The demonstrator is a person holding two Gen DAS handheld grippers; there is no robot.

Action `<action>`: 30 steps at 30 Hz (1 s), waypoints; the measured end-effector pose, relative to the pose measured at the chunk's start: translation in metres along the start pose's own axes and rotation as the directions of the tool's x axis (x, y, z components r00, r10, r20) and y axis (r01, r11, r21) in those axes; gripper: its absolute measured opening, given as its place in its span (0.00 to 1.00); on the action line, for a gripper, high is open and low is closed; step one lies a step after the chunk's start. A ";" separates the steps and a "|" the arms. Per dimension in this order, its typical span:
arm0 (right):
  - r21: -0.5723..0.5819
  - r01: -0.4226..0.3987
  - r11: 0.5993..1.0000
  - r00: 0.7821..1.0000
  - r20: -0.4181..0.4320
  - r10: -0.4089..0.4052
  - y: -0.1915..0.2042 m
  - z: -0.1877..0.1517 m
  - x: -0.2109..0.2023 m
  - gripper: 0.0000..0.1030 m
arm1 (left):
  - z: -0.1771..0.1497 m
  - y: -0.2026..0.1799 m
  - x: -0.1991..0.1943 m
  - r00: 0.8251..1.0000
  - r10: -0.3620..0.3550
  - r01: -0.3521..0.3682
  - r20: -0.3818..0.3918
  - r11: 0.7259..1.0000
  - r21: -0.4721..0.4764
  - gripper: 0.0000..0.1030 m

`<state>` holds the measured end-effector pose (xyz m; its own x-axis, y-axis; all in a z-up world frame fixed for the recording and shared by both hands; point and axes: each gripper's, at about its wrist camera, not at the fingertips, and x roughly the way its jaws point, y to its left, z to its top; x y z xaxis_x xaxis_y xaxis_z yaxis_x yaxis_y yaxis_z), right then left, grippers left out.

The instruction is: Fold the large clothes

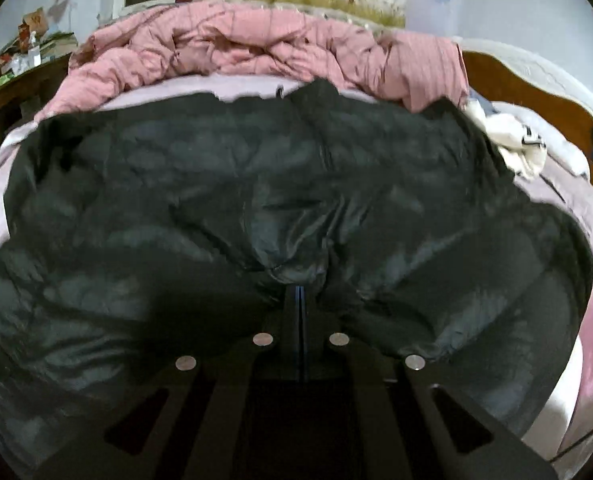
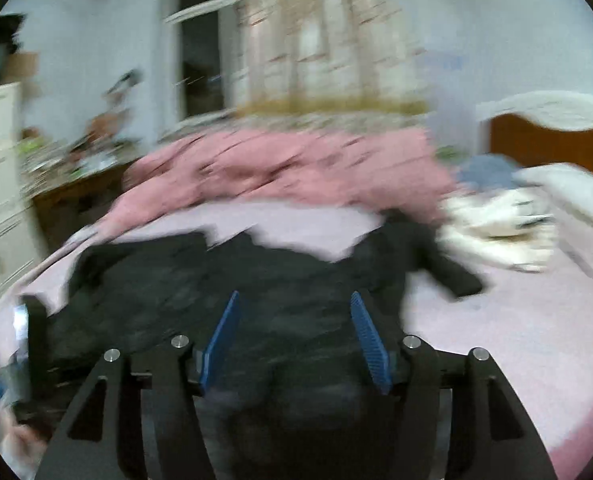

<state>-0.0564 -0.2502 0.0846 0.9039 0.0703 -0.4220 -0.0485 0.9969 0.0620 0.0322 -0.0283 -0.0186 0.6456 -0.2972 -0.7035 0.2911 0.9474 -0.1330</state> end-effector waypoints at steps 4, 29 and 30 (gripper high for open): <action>0.044 -0.166 0.985 0.973 -0.157 0.170 0.020 -0.031 0.042 0.58 | -0.019 0.011 -0.011 0.999 -0.005 0.008 0.046 0.998 -0.058 0.00; 0.055 0.101 0.993 0.989 -0.115 -0.095 -0.054 -0.115 0.056 0.55 | -0.042 0.116 -0.056 0.955 0.286 -0.259 0.084 0.936 -0.240 0.03; 0.060 0.104 0.993 0.990 -0.098 -0.098 -0.058 -0.122 0.050 0.55 | -0.049 0.114 -0.054 0.957 0.281 -0.263 0.070 0.945 -0.193 0.03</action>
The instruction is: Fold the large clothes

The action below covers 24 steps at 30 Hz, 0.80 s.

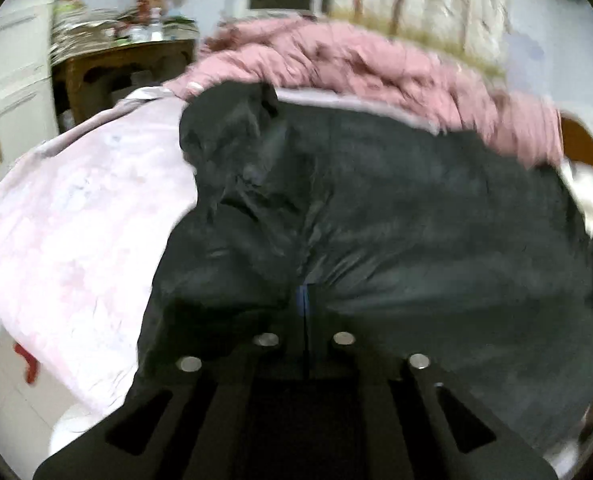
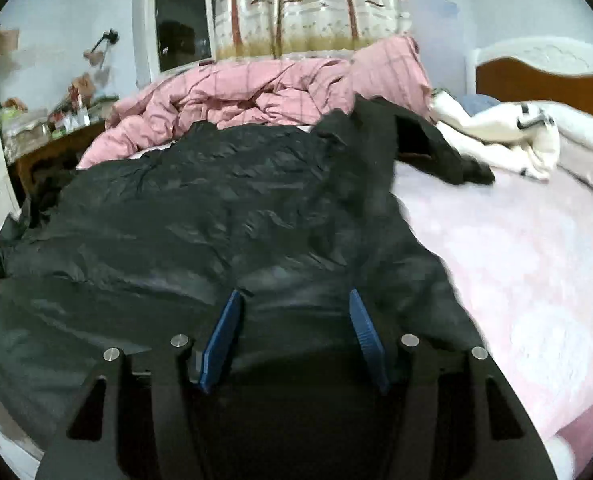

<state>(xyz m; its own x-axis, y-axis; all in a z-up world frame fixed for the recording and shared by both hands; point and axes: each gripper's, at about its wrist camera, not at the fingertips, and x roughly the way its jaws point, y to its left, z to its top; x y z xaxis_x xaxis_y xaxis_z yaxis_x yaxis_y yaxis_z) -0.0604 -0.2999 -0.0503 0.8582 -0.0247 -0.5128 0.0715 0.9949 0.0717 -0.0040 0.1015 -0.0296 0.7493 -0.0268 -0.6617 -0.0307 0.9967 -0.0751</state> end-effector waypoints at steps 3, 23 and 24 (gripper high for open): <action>-0.041 0.037 0.998 0.999 0.021 -0.036 0.003 -0.008 -0.010 0.55 | -0.012 -0.004 -0.008 1.000 0.020 -0.019 -0.004 0.997 0.072 0.03; -0.029 -0.304 0.952 0.953 0.016 0.304 0.057 0.147 -0.046 0.55 | 0.156 -0.016 -0.041 0.969 0.017 -0.015 0.246 1.000 -0.011 0.56; -0.023 -0.332 0.943 0.943 -0.012 0.332 0.061 0.156 -0.041 0.55 | 0.167 -0.012 -0.038 0.967 0.015 -0.007 0.253 0.999 -0.033 0.56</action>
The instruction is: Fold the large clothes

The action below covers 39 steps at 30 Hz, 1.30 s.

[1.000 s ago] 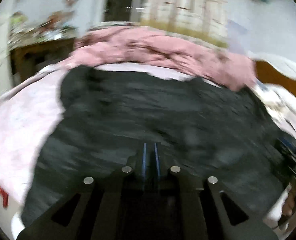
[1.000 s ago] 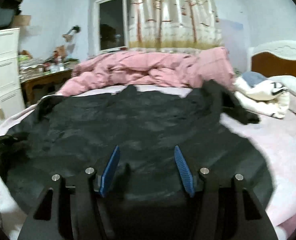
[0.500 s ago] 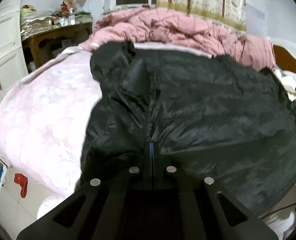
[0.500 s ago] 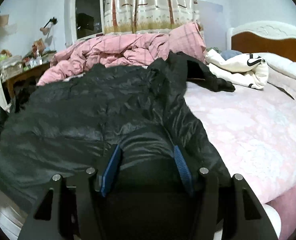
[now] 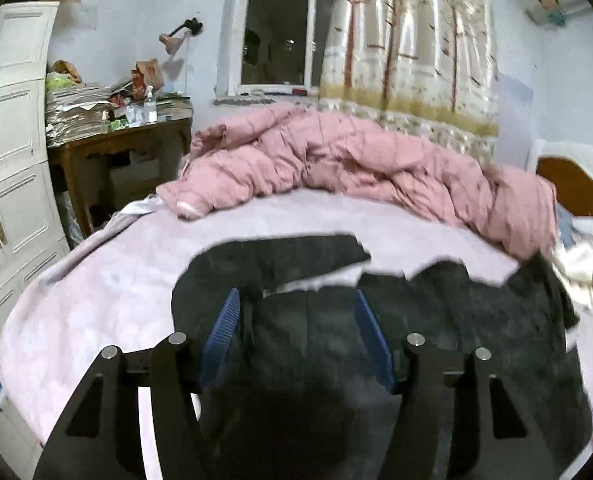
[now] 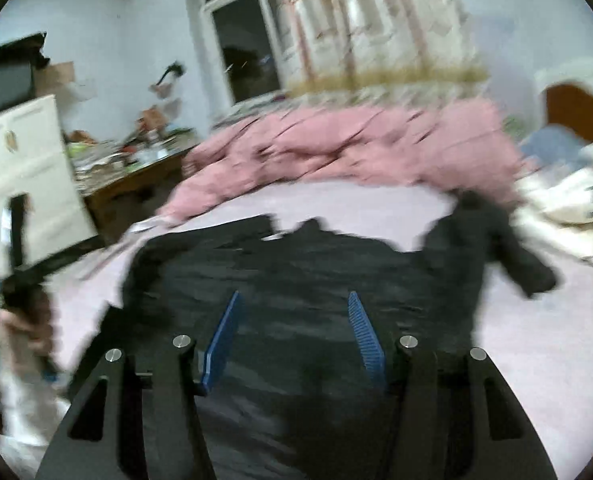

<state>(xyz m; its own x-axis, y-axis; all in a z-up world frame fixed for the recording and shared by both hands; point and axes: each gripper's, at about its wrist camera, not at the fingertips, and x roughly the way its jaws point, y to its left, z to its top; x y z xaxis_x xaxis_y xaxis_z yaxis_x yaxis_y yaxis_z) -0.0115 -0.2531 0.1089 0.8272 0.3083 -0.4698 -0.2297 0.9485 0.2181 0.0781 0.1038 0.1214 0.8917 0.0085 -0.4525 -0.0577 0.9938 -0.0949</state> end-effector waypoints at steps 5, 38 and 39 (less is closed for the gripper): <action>-0.032 -0.045 0.998 0.991 -0.130 0.041 0.035 0.070 0.063 0.55 | 0.050 0.027 0.021 0.999 0.021 -0.017 0.026 0.989 -0.145 0.57; -0.039 0.134 0.990 0.864 -0.485 -0.136 0.106 0.138 0.566 0.07 | -0.014 0.169 0.186 0.944 0.015 -0.105 -0.329 0.960 -0.260 0.63; -0.053 0.116 0.992 0.888 -0.442 -0.128 0.113 0.146 0.553 0.07 | -0.013 0.172 0.184 0.947 0.015 -0.108 -0.322 0.956 -0.272 0.63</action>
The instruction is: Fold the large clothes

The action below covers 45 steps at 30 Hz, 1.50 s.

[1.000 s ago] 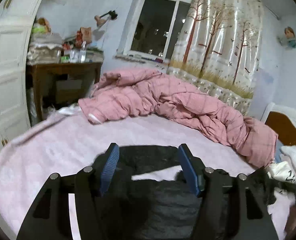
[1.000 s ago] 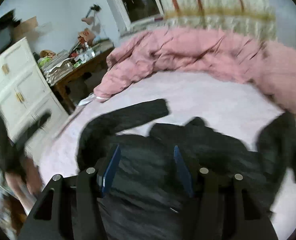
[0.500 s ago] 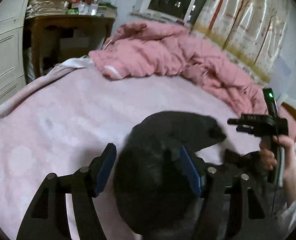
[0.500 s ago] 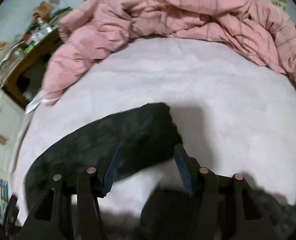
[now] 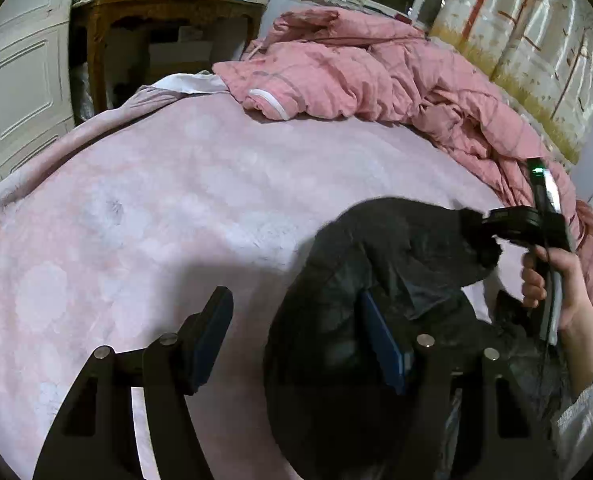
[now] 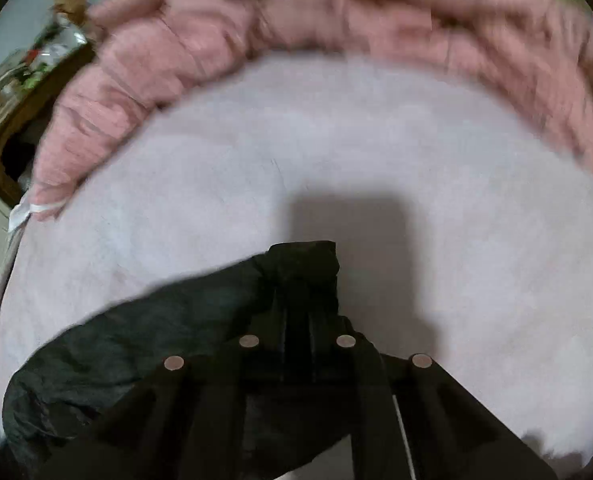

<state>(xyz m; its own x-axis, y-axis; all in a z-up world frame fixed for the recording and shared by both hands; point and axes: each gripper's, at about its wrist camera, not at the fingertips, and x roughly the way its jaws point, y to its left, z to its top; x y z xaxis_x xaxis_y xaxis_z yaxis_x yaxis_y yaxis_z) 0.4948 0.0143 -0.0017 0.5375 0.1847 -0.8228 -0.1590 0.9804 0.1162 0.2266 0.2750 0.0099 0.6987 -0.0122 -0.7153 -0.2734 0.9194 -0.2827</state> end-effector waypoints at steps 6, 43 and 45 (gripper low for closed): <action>-0.081 -0.149 0.985 0.971 0.174 0.162 0.009 -0.005 -0.126 0.07 | -0.001 -0.009 -0.046 0.991 -0.072 0.069 0.115 0.997 0.036 0.64; 0.189 0.171 0.967 0.962 0.180 -0.205 -0.257 -0.259 -0.255 0.07 | -0.054 -0.094 -0.030 0.983 -0.155 0.170 -0.098 0.971 0.167 0.66; 0.211 0.179 0.961 0.971 0.118 -0.207 -0.268 -0.264 -0.232 0.08 | -0.059 -0.099 -0.019 0.982 -0.141 0.162 -0.127 0.971 0.176 0.66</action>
<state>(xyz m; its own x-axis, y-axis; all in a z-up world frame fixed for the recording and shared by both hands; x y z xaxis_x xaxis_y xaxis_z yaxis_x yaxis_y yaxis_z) 0.1945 -0.3088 0.0113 0.6524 -0.0157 -0.7577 0.1184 0.9896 0.0814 0.2016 0.1609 0.0142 0.6409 -0.1914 -0.7433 -0.0361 0.9598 -0.2783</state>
